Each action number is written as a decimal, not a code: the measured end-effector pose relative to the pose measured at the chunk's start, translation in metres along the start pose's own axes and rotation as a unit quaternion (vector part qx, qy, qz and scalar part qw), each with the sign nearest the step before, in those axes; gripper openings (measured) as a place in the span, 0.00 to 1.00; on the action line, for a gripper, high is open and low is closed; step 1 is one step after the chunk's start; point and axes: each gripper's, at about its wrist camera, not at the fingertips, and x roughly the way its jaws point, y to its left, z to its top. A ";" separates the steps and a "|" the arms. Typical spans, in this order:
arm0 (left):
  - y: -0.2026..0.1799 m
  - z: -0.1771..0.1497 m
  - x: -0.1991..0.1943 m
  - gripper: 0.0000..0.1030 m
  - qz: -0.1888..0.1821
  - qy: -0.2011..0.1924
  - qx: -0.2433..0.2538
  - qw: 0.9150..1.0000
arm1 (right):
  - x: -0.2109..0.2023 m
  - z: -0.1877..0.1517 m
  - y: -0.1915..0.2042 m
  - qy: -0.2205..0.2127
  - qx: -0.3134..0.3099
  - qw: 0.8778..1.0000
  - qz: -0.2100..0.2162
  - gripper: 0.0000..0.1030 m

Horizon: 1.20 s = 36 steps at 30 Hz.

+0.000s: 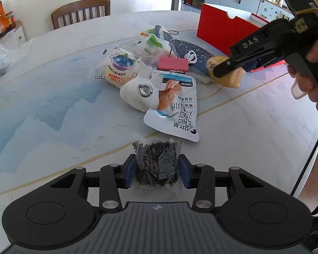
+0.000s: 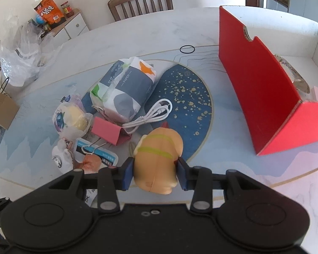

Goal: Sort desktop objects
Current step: 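Grasp the bag of black items with the left tool while the right tool grasps the yellow plush toy, then carry the black-item bag and yellow plush toy into the red shoebox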

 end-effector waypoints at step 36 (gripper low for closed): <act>-0.058 0.079 -0.024 0.35 -0.071 -0.034 -0.031 0.996 | -0.093 -0.015 -0.069 -0.010 0.023 0.999 0.044 0.39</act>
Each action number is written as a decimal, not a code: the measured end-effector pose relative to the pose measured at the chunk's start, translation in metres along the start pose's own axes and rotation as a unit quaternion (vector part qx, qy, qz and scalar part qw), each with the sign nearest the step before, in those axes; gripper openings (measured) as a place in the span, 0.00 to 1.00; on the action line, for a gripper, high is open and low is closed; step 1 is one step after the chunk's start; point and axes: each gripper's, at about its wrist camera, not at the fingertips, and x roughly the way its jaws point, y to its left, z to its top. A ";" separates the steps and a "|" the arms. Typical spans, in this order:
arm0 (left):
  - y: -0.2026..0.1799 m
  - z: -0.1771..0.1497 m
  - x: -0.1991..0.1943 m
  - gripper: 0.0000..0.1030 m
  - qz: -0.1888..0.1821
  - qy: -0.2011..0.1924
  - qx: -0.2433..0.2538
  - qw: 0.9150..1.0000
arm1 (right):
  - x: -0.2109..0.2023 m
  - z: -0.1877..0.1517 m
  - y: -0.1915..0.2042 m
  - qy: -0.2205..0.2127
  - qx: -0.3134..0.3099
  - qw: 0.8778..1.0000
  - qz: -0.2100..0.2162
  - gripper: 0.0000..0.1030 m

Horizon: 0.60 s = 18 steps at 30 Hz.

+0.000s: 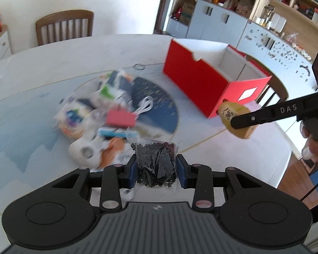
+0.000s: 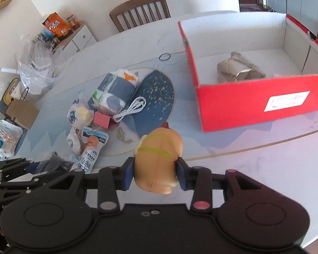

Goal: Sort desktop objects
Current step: 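Carry the black-item bag and yellow plush toy into the red shoebox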

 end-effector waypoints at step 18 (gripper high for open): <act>-0.083 0.083 0.036 0.35 -0.032 -0.038 0.056 0.997 | -0.051 0.046 -0.064 -0.049 -0.004 0.999 0.017 0.39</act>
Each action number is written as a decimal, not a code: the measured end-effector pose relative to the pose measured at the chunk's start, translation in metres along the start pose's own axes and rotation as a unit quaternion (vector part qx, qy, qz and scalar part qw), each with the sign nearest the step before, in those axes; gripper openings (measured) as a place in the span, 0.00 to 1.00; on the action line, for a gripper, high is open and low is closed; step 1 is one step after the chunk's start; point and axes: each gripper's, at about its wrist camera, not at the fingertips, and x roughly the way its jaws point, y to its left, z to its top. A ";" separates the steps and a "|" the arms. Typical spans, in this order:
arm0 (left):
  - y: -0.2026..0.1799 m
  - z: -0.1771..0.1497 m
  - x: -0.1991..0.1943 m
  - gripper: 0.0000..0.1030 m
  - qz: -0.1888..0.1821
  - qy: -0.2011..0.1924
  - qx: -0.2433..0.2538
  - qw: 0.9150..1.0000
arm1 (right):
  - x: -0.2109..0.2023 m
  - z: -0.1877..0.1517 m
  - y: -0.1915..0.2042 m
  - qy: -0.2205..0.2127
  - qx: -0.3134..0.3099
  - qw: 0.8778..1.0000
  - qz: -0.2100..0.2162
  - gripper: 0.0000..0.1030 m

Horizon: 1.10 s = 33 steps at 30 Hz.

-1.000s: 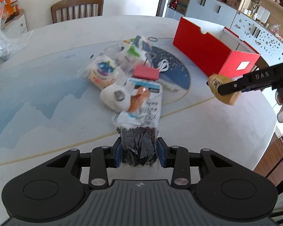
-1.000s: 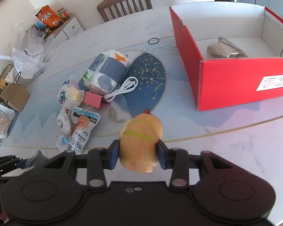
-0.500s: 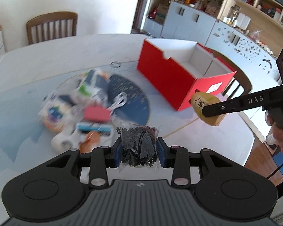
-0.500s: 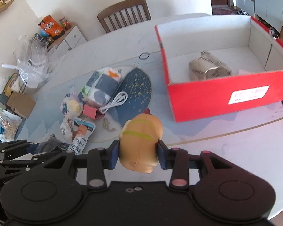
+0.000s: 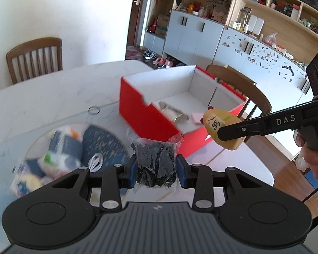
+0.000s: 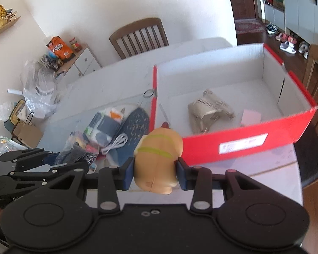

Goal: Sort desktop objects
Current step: 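Carry the black-item bag and yellow plush toy into the red shoebox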

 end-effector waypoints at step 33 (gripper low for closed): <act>-0.084 0.100 0.145 0.35 0.011 0.072 0.103 0.992 | 0.040 0.084 -0.120 -0.013 -0.005 0.998 -0.057 0.39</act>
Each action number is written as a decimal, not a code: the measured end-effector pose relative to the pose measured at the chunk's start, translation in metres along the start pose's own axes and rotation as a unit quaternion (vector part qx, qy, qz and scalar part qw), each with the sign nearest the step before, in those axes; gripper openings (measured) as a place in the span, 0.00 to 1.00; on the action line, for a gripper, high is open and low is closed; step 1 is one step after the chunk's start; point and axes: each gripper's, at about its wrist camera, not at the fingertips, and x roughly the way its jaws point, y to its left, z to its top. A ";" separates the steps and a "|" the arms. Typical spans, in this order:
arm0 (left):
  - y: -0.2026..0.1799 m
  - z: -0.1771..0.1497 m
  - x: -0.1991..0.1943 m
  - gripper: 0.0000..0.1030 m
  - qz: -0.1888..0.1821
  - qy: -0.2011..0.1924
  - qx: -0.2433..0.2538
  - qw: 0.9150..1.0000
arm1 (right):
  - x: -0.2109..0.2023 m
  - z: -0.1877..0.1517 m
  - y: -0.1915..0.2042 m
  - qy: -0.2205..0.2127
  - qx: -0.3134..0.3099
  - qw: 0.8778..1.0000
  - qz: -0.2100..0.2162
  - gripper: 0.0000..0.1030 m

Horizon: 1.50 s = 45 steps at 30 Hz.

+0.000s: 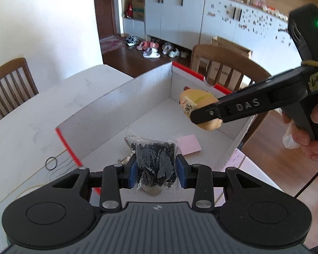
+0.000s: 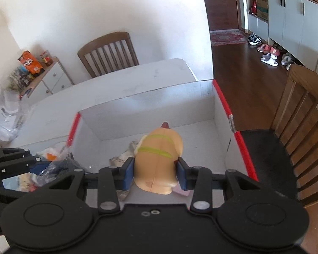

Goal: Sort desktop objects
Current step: 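Carry the black-item bag and yellow plush toy into the red shoebox, then open both tools to release the black-item bag and plush toy in the box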

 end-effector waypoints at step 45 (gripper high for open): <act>-0.006 0.014 0.097 0.46 -0.041 0.146 0.035 0.988 | 0.109 0.027 -0.007 0.148 -0.014 0.987 -0.067 0.50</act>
